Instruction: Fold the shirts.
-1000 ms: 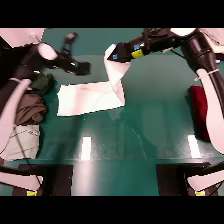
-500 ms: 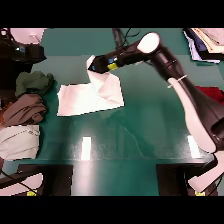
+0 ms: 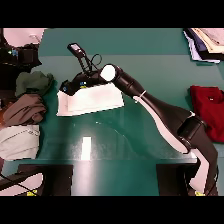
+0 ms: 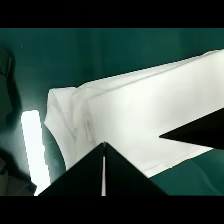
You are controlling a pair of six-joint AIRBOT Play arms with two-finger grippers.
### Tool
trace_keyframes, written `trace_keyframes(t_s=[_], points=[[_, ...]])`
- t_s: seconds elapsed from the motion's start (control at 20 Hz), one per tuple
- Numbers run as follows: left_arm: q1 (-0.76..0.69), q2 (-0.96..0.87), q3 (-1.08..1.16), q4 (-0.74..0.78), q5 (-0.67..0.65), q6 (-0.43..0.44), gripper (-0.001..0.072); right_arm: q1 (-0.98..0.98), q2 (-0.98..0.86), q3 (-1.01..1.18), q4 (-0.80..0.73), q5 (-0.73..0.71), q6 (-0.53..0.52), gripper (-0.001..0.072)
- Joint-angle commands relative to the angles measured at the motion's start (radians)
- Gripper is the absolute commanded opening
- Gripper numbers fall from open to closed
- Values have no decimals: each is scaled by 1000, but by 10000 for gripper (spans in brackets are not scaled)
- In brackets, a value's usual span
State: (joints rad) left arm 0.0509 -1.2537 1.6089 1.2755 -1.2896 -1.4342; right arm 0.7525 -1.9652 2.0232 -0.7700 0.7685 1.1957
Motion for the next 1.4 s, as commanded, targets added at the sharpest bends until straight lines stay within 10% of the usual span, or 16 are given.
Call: trace_keyframes(t_s=[0.0,0.4,1.1,1.25,1.35], points=[[2,1,0,0,-20,1,24,-50,93,-114,-74,25,-8,693],[2,0,-2,-8,-18,1,24,-484,245,-410,-111,444,114,693],[0,0,-2,-30,-43,2,23,-422,-85,-272,138,419,151,669],[0,0,-2,-30,-55,24,24,-387,-132,-214,192,391,147,466],[0,0,-2,-30,-60,28,24,-377,-135,-192,193,360,122,42]])
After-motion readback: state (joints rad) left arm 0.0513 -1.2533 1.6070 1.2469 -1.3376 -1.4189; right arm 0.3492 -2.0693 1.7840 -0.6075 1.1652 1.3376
